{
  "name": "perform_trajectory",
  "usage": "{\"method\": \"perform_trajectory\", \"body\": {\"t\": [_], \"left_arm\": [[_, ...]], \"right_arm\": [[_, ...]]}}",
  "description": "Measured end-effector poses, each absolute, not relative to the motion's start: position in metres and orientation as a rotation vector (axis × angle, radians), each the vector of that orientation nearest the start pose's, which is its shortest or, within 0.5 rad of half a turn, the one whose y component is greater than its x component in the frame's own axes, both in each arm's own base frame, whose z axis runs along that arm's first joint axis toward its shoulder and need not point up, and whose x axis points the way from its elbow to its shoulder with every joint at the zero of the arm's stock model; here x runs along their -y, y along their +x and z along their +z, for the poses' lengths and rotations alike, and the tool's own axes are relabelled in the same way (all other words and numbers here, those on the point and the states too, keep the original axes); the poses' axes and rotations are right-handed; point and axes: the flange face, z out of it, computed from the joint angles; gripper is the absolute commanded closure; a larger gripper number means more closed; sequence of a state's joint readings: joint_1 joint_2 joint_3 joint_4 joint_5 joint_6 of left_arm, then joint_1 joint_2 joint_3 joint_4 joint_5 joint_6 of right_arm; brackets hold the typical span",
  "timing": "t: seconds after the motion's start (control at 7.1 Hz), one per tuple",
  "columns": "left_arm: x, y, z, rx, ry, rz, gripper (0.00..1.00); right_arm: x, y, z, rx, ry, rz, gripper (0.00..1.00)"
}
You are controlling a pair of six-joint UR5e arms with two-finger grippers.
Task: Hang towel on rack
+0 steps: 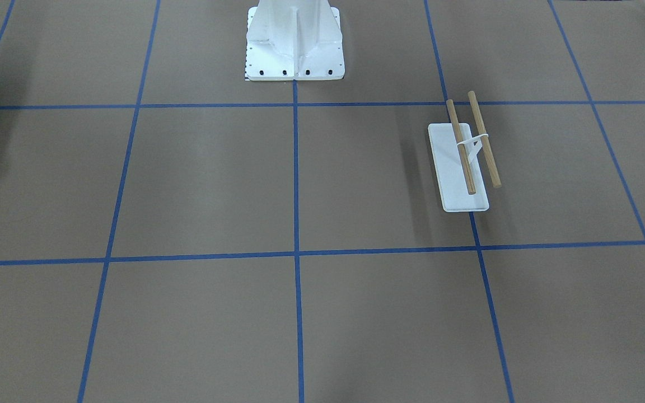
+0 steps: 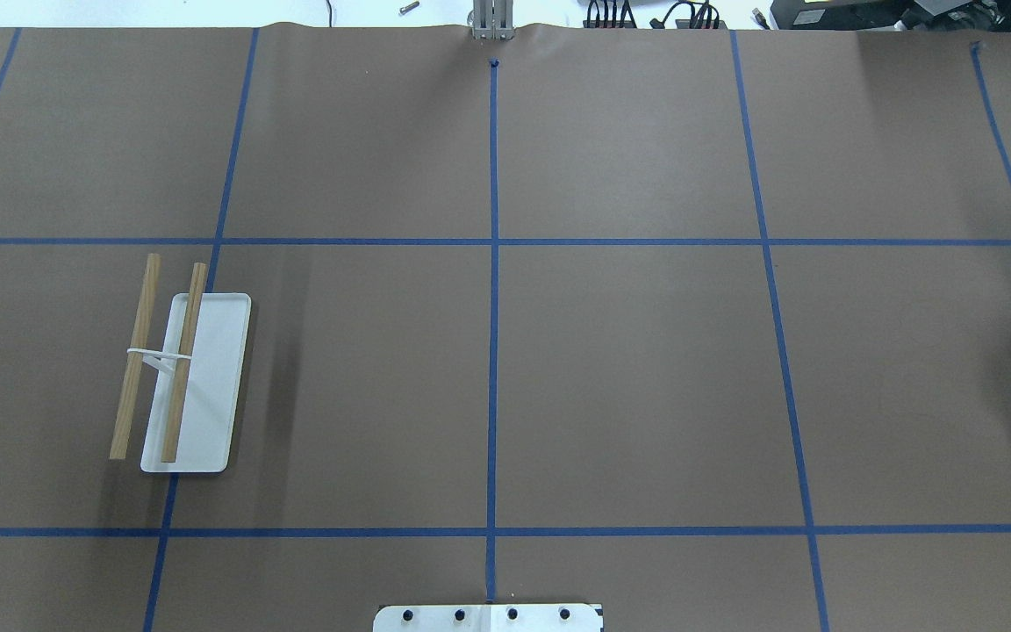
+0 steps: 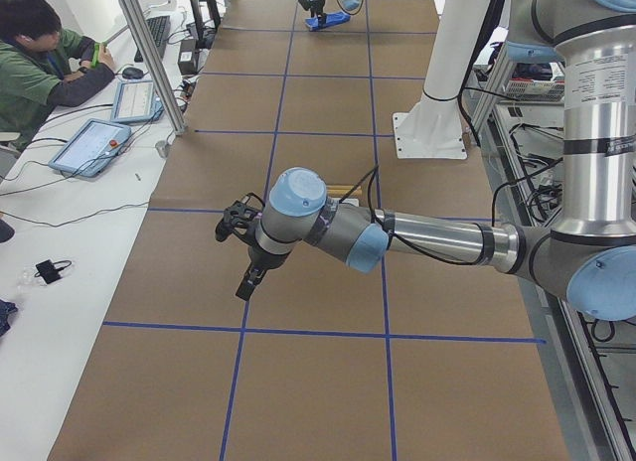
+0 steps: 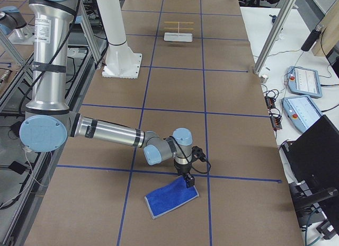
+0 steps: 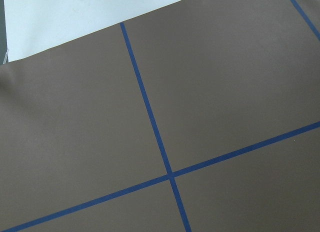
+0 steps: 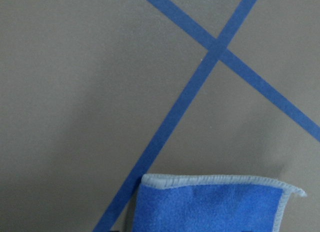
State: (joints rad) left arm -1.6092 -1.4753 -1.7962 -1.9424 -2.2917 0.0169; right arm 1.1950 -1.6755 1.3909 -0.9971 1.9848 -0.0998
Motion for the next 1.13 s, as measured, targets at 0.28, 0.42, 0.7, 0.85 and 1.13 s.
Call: {"method": "perform_trajectory", "body": {"t": [0.28,0.42,0.7,0.85,1.13], "left_arm": [[0.469,-0.086,0.553,-0.692,0.498,0.16,0.01],[0.469,-0.086,0.553,-0.692,0.497,0.16,0.01],[0.469,-0.086,0.554,-0.691,0.496,0.159,0.01],[0.469,-0.086,0.554,-0.691,0.496,0.159,0.01],[0.469,-0.086,0.554,-0.691,0.495,0.159,0.01]], "right_arm": [[0.455,-0.083,0.757,0.443,0.223,-0.533,0.86],[0.456,-0.084,0.757,0.438,0.225,-0.536,1.0],[0.458,-0.085,0.756,0.43,0.23,-0.542,1.0],[0.459,-0.086,0.754,0.429,0.233,-0.545,1.0],[0.462,-0.087,0.744,0.44,0.253,-0.549,1.0]]}}
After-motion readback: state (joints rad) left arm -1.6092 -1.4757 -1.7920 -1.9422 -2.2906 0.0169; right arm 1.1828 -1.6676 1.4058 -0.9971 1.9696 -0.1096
